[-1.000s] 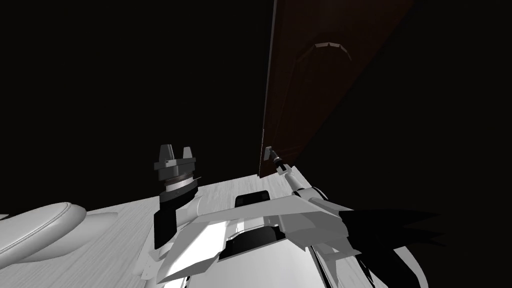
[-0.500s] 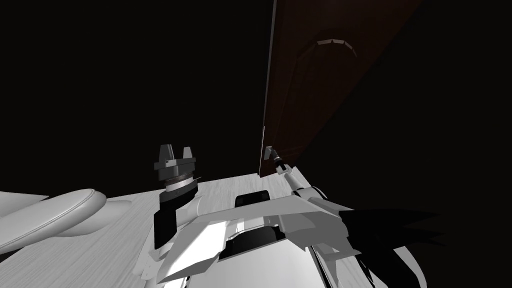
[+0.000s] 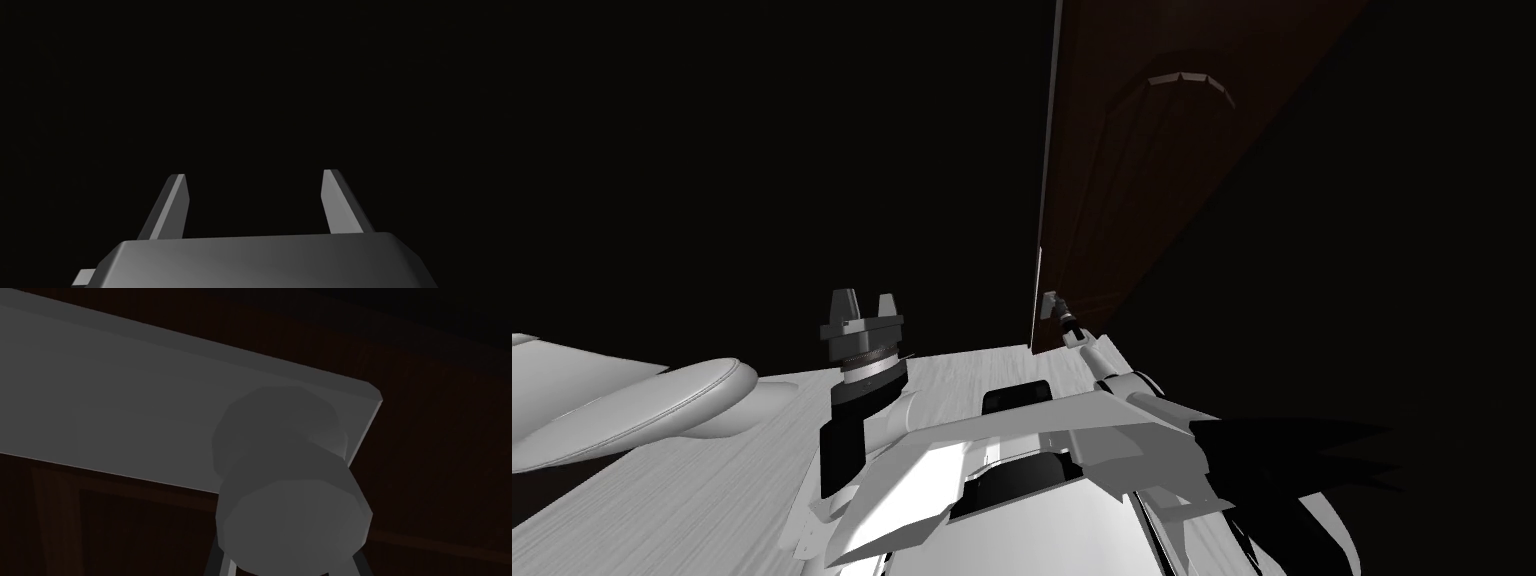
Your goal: Pull the door open
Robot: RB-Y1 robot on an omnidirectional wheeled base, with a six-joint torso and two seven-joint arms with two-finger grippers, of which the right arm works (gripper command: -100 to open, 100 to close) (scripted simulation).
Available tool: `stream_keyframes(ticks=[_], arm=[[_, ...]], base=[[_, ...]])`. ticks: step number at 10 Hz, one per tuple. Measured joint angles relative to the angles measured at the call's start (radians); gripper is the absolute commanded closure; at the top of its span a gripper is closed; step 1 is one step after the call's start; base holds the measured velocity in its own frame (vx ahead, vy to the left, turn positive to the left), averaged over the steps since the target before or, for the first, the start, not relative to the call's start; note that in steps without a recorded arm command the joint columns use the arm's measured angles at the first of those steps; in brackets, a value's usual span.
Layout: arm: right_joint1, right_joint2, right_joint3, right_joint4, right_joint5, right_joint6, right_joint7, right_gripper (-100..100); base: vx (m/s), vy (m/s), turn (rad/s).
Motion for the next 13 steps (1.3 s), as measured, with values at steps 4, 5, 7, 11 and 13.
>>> stream_keyframes(ticks=[4,5,7,11,13], arm=[[0.003,0.002,0.009,-0.008,-0.096,0.019,-0.102,100],[0.003,0.0,0.011,-0.007,-0.11,0.019,-0.123,100],[-0.002,0.001,0.013,0.002,-0.162,0.021,-0.175,100],[0.014,0.008,0.019,-0.025,-0.243,0.041,-0.265,100],[-0.004,0.007,0.023,0.006,-0.265,0.036,-0.294,100]], base=[[-0.068,-0.047,0.093],[-0.055,-0.031,0.086],[-0.069,-0.046,0.096],[-0.051,-0.036,0.07],[-0.057,-0.047,0.116]])
